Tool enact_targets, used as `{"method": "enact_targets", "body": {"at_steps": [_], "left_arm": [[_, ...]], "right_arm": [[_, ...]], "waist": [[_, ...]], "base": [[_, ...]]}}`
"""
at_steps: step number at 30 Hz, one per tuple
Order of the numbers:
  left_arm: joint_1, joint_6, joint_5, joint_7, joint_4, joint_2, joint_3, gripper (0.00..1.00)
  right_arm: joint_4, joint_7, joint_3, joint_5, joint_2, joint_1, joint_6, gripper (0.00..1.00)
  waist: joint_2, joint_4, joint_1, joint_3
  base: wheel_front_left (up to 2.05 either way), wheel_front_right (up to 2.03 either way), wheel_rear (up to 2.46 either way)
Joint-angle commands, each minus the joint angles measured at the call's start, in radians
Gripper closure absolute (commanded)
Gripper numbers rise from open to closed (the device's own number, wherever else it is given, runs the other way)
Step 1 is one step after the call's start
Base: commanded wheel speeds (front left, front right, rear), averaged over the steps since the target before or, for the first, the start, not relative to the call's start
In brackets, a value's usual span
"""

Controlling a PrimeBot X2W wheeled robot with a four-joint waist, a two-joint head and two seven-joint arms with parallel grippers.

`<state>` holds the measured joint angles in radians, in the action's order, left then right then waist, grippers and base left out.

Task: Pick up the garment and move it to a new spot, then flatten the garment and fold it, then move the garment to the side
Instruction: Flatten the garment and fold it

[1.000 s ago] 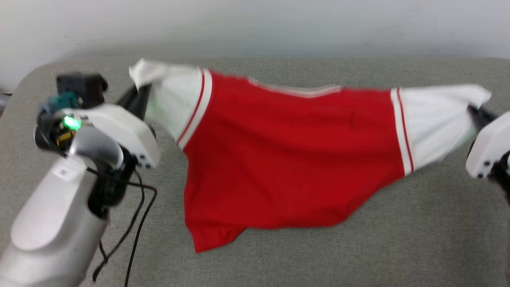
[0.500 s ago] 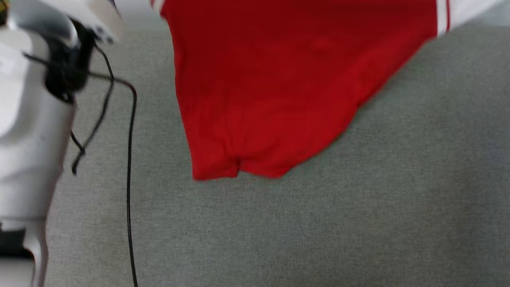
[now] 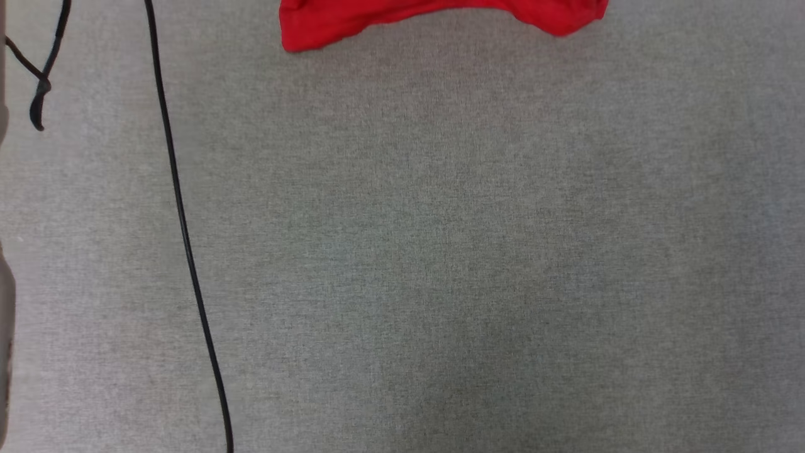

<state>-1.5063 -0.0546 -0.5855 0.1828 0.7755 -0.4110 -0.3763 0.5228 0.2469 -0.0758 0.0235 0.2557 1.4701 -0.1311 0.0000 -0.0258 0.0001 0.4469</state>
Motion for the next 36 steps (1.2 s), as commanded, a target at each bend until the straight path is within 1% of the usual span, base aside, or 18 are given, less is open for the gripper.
{"method": "enact_targets", "body": {"at_steps": [1, 9, 13, 17, 22, 27, 33, 36], "left_arm": [[-0.010, -0.006, -0.006, 0.007, 0.013, 0.004, 0.000, 1.00], [0.024, -0.057, -0.042, 0.025, 0.121, 0.033, -0.023, 1.00], [0.059, -0.069, -0.072, 0.031, 0.180, 0.051, -0.032, 1.00], [0.112, -0.074, -0.120, 0.040, 0.235, 0.069, -0.033, 1.00], [0.232, -0.076, -0.189, 0.043, 0.247, 0.088, -0.062, 1.00], [0.393, -0.077, -0.250, 0.058, 0.216, 0.089, -0.102, 1.00], [0.577, -0.077, -0.288, 0.078, 0.153, 0.074, -0.132, 1.00], [0.666, -0.076, -0.300, 0.083, 0.128, 0.062, -0.124, 1.00]], "right_arm": [[0.016, -0.006, 0.006, -0.002, -0.006, 0.014, 0.001, 1.00], [0.157, -0.063, 0.044, 0.024, -0.049, 0.018, 0.001, 1.00], [0.233, -0.097, 0.060, 0.037, -0.073, -0.021, 0.001, 1.00], [0.301, -0.134, 0.070, 0.057, -0.099, -0.078, 0.001, 1.00], [0.360, -0.193, 0.088, 0.094, -0.127, -0.212, 0.001, 1.00], [0.378, -0.246, 0.109, 0.148, -0.125, -0.377, 0.001, 1.00], [0.343, -0.277, 0.114, 0.226, -0.094, -0.578, 0.001, 1.00], [0.312, -0.279, 0.116, 0.258, -0.078, -0.682, 0.001, 1.00]], "waist": [[0.0000, -0.003, -0.0001, 0.020], [0.0000, 0.001, -0.0001, 0.098], [0.0000, 0.002, -0.0001, 0.122], [0.0000, 0.002, -0.0001, 0.116], [0.0000, 0.004, -0.0001, 0.074], [0.0000, 0.013, -0.0001, 0.011], [0.0000, 0.021, -0.0001, -0.064], [0.0000, 0.026, -0.0001, -0.105]], "base": [[0.00, 0.00, 0.00], [0.00, 0.00, 0.00], [0.00, 0.00, 0.00], [0.00, 0.00, 0.00], [0.00, 0.00, 0.00], [0.00, 0.00, 0.00], [0.00, 0.00, 0.00], [0.00, 0.00, 0.00]]}}
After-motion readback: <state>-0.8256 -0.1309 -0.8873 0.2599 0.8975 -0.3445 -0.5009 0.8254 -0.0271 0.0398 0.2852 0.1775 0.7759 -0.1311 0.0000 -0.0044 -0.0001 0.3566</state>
